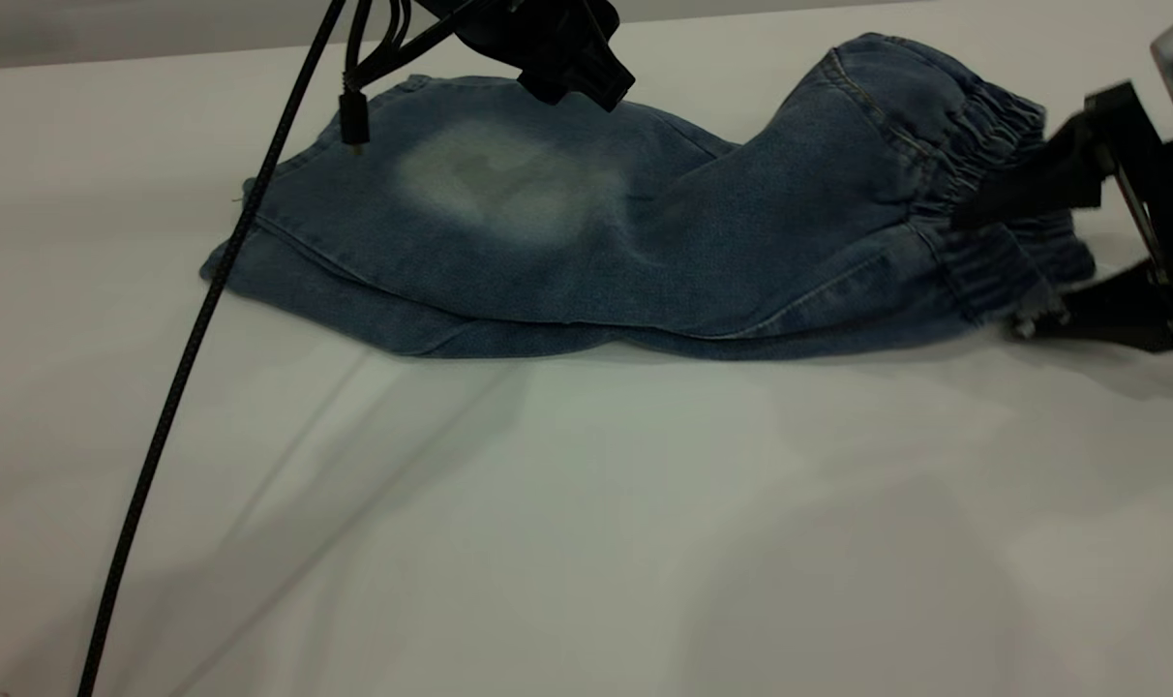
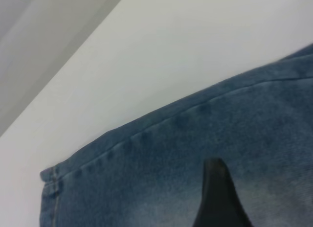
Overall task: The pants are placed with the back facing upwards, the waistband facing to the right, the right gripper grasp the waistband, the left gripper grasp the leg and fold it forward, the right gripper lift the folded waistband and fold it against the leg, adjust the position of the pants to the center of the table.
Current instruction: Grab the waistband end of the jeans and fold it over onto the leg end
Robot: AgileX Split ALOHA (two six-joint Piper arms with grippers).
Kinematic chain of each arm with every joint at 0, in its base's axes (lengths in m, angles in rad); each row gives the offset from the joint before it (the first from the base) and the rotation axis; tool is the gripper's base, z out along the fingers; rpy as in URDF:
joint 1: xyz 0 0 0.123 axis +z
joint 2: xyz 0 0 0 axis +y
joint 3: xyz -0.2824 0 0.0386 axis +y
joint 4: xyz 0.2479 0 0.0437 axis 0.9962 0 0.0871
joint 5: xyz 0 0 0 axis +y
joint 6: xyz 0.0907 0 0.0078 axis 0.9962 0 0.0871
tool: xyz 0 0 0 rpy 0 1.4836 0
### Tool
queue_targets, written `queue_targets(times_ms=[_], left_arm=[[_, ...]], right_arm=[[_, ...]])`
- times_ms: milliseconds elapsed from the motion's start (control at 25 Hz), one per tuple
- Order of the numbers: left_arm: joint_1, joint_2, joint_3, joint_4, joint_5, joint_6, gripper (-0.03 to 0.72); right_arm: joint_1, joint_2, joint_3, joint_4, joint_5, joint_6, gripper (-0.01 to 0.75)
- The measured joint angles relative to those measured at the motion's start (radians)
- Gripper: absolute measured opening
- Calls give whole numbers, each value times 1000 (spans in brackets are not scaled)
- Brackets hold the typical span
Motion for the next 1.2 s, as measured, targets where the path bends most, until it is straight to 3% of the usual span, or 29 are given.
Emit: queue_targets(times_ms=[440, 1200], left_arm=[[-30, 0, 0, -4, 3, 0, 410], [-68, 74, 0, 6, -48, -25, 410]], right_arm=[[0, 47, 0, 156, 10, -69, 592], [0, 58, -50, 151, -65, -144, 539]])
